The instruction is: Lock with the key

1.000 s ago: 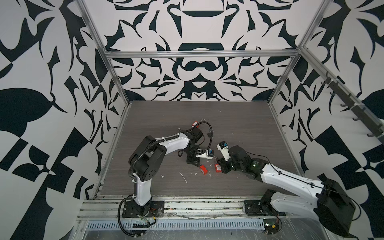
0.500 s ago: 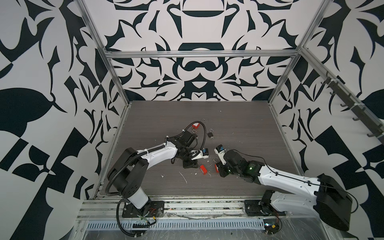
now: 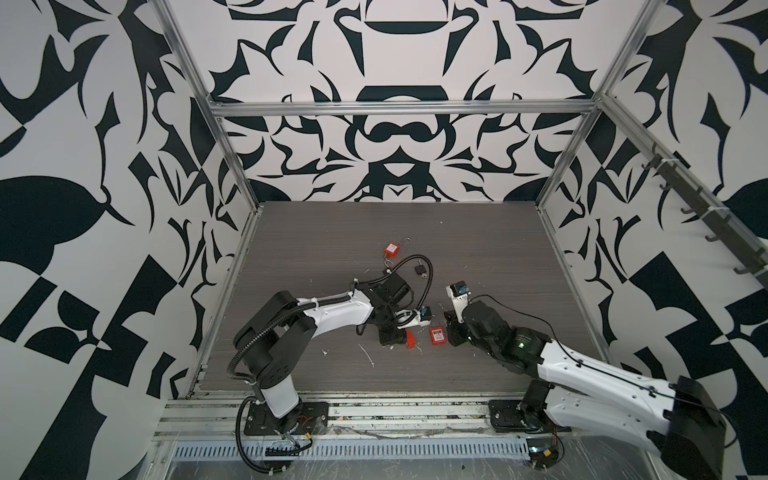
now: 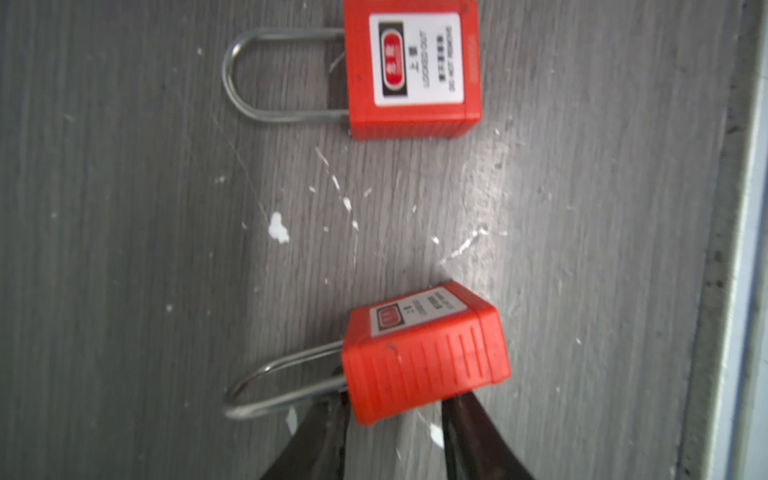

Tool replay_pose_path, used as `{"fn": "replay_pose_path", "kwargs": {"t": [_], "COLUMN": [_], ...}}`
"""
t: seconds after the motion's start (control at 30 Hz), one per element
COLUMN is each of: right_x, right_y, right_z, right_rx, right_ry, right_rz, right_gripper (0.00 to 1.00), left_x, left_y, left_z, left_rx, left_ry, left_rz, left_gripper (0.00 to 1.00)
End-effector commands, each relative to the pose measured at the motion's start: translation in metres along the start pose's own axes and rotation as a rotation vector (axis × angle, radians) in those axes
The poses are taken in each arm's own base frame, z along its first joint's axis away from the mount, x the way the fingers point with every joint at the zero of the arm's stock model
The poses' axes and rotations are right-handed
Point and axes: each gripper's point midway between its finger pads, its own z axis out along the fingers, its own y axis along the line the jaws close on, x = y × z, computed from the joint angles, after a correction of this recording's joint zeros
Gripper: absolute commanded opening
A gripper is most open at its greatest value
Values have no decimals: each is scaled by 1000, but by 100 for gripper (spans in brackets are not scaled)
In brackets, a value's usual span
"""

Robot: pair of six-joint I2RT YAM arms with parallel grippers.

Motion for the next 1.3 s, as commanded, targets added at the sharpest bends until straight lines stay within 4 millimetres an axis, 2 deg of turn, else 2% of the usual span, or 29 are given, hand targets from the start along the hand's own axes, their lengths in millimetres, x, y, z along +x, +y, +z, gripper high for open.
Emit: {"fn": "replay_pose_path", "kwargs": {"t": [0.0,0.17,0.3,0.47,0.57,0.73,0.87,1.03,1.27], "right_x": [0,9,13,31,39,40,40,49,44], "right_y": [-11,-10,-8,8,20,34,37,47,85], "right_z": [-2,5,8,22,31,46,55,66,71], "right_rx": [55,61,61,44,65,86,129,153,87], "right_ry": [-22,27,63,186,262,303,324,392,393], "right_rz": [17,12,10,50,5,-28,-26,-80,-134], "right_gripper": [0,0,0,0,0,0,0,0,0], "left_x": [-16,-27,-28,-10,2,19,29,41,48], "left_y": [4,6,11,22,33,52,60,60,62], "left_z": [5,14,9,-10,-24,-48,-63,-67,-70], "left_rx": [-25,-45,-87,-200,-259,-345,-376,-369,-369], "left_ry": [-7,-1,-3,-7,-27,-98,-141,-144,-139], "left_rz": [7,9,-6,-64,-134,-269,-349,-400,-430], "left_gripper": [39,39,39,40,40,41,42,42,42]}}
